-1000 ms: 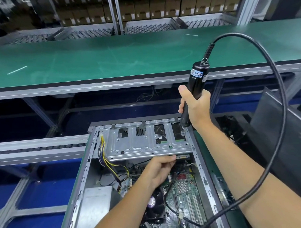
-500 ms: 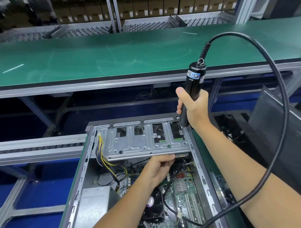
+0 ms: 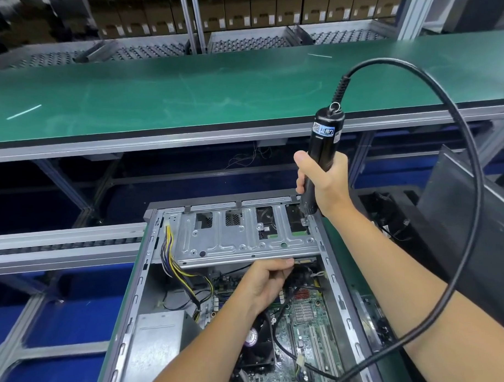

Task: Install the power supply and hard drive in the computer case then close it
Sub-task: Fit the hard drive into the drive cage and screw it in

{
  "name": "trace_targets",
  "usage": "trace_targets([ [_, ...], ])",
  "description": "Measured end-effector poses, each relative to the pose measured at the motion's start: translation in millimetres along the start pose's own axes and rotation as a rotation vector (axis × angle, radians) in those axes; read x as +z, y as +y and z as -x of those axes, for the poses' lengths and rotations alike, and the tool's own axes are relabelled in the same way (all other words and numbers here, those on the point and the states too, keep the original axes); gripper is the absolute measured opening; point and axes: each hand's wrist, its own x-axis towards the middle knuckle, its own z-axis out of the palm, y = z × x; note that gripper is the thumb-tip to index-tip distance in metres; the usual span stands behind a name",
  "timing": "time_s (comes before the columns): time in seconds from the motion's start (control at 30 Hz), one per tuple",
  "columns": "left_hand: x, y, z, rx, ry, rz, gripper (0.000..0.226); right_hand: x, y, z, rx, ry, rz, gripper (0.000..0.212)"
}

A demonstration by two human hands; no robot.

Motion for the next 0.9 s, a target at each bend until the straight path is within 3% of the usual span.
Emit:
trace_targets([
  [0.13, 0, 9, 9, -0.089, -0.054, -0.102, 0.017, -4, -14, -4, -0.03, 0.019, -0.1, 0.032],
  [0.27, 1, 35, 44, -0.294, -0.038, -0.852, 0.049, -32, -36, -14, -0.101, 0.059, -0.195, 0.021],
  [0.33, 9, 53, 62, -0.299, -0.042, -1.262, 0.049, -59, -39, -10, -0.115, 0.085, -0.195, 0.021],
  [0.4, 37, 65, 74, -0.264, -0.114, -1.446, 0.049, -89, -35, 0, -0.105, 0.13, -0.161, 0.023],
  [0.47, 80, 63, 72, -0.131, -0.193, -1.482, 0.046, -114, -24, 14, -0.064, 0.189, -0.111, 0.025],
  [0.57, 147, 34, 40, 0.099, -0.248, -1.594, 0.036, -144, -2, 41, 0.036, 0.268, -0.038, 0.032],
  [0.63, 176, 1, 6, 0.135, -0.25, -1.766, 0.031, -160, 15, 61, 0.124, 0.295, -0.022, 0.036],
  [0.77, 191, -71, -63, -0.048, -0.262, -2.155, 0.009, -184, 44, 92, 0.274, 0.351, -0.037, 0.048],
  [0.9, 170, -120, -103, -0.123, -0.226, -2.318, 0.033, -200, 67, 110, 0.328, 0.311, -0.008, 0.056],
])
